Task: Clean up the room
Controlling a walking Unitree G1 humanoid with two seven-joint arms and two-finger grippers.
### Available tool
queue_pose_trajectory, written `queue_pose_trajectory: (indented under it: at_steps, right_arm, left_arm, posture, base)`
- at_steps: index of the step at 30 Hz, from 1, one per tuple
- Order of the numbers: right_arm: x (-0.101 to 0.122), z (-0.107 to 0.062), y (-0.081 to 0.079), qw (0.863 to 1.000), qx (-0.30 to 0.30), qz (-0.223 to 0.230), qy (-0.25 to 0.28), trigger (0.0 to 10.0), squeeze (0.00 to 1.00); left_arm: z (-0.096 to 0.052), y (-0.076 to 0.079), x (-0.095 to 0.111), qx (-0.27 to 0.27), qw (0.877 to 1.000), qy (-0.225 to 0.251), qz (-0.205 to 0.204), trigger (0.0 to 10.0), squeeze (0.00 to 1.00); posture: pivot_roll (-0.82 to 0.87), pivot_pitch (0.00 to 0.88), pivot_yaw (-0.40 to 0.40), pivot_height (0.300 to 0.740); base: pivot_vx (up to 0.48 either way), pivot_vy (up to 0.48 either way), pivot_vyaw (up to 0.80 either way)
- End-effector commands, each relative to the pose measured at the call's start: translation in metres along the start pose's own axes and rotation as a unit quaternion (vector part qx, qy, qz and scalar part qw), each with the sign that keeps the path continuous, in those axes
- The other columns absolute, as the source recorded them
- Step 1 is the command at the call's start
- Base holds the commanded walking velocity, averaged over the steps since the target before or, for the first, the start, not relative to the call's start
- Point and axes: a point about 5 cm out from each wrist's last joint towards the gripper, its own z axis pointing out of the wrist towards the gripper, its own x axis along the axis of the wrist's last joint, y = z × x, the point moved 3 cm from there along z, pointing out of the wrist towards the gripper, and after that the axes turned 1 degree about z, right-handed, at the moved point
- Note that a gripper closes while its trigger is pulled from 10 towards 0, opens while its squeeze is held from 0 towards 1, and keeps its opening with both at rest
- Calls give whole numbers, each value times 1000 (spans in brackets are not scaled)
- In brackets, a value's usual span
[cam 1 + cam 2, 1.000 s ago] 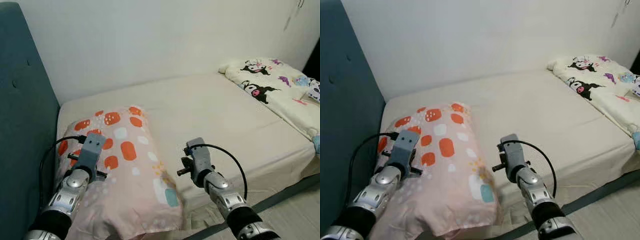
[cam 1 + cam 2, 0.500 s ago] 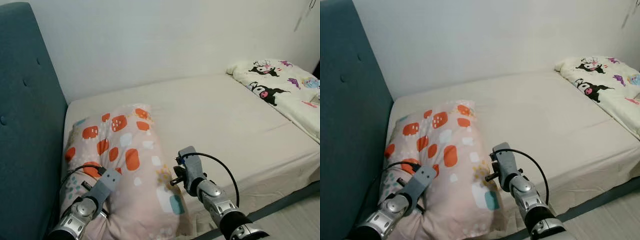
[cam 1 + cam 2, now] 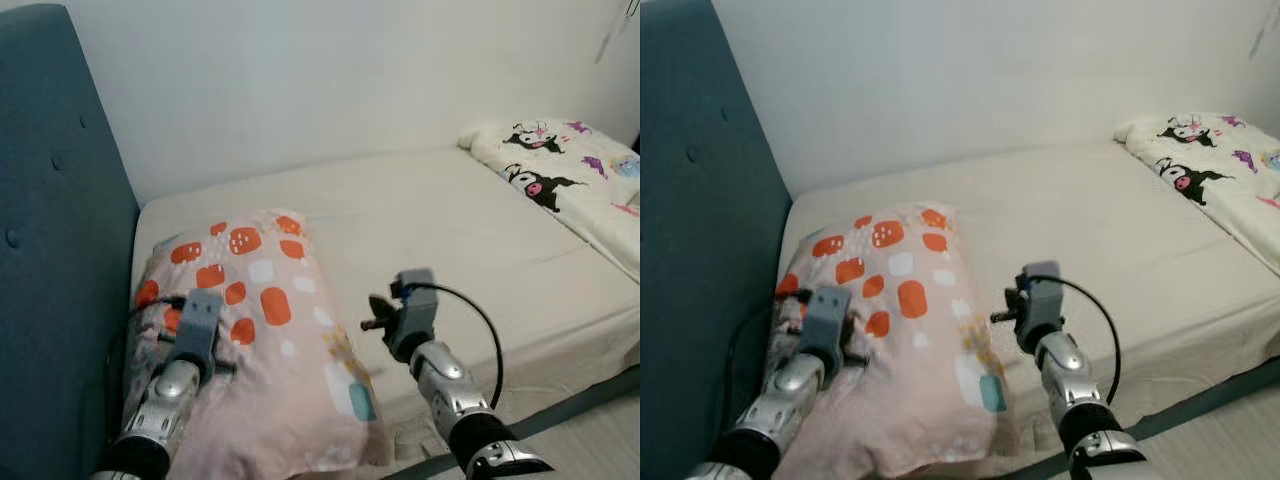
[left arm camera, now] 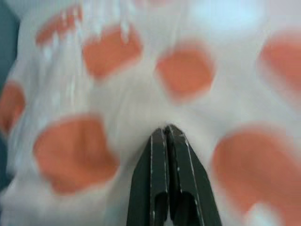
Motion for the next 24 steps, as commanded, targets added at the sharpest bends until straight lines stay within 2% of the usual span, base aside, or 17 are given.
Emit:
queue_pose_trajectory:
  at_steps: [1,3,4,5,6,8,9,10,12,13,15,17,18,21,22,24]
  right_arm:
    - [-3,-6,1,1000,-3,8,8,10000,0]
    - [-3,-6,1,1000,-3,8,8,10000,0]
    - [-6,-11,1,1000,-6,4,11,10000,0]
    - [-6,-11,1,1000,-6,4,11,10000,0]
    - [-20,-27,3,1000,-27,5,-2,10000,0]
    - [-24,-31,4,999,-32,6,-6,10000,0]
    - [-31,-39,0,1000,-30,1,-5,10000,0]
    - [-31,-39,0,1000,-30,1,-5,10000,0]
    - [-42,-53,-5,1000,-26,-7,-5,10000,0]
    - [-42,-53,-5,1000,-26,-7,-5,10000,0]
    - [-58,-66,-7,999,-35,-6,-20,10000,0]
    - [-62,-71,-7,999,-41,-1,-25,10000,0]
    - [-66,-74,-8,999,-41,-2,-30,10000,0]
    - [-74,-81,-12,998,-42,-2,-46,10000,0]
    - [-74,-81,-12,998,-42,-2,-46,10000,0]
    - [-75,-84,-13,998,-43,-3,-52,10000,0]
  left_arm:
    - [-12,-2,-6,-4,999,0,-33,10000,0]
    - [-12,-2,-6,-4,999,0,-33,10000,0]
    - [-20,-5,-7,-1,999,5,-39,10000,0]
    - [-20,-5,-7,-1,999,5,-39,10000,0]
    - [-43,-14,-16,12,1000,-1,-22,10000,0]
    - [-48,-16,-20,18,1000,-5,-18,10000,0]
    - [-55,-19,-31,32,999,-25,-20,10000,0]
    - [-55,-19,-31,32,999,-25,-20,10000,0]
    - [-65,-24,-43,59,997,-47,-24,10000,0]
    - [-65,-24,-43,59,997,-47,-24,10000,0]
    - [-71,-26,-43,96,993,-38,-54,10000,0]
    - [-73,-27,-42,106,992,-33,-67,10000,0]
    - [-72,-22,-38,87,993,-22,-79,10000,0]
    - [-75,-2,-38,51,997,-21,-49,10000,0]
    - [-75,-2,-38,51,997,-21,-49,10000,0]
    - [-79,9,-42,38,998,-25,-51,10000,0]
  posture:
    - [20,221,-9,561]
    - [20,221,-9,561]
    - [19,205,-7,561]
    - [19,205,-7,561]
    - [26,174,-10,561]
    - [26,174,-10,561]
    - [25,158,-10,561]
    - [25,158,-10,561]
    - [22,145,-12,561]
    - [22,145,-12,561]
    - [25,126,-14,561]
    - [25,125,-15,561]
    - [25,117,-16,561]
    - [23,108,-16,561]
    - [23,108,-16,561]
    - [20,103,-17,561]
  base:
    - [0,0,0]
    - [0,0,0]
    - [0,0,0]
    - [0,0,0]
    - [0,0,0]
    - [0,0,0]
    - [0,0,0]
    - [0,0,0]
    - [0,0,0]
    - [0,0,0]
    - [0,0,0]
    - [0,0,0]
    - [0,0,0]
    - [0,0,0]
    - [0,0,0]
    - [0,0,0]
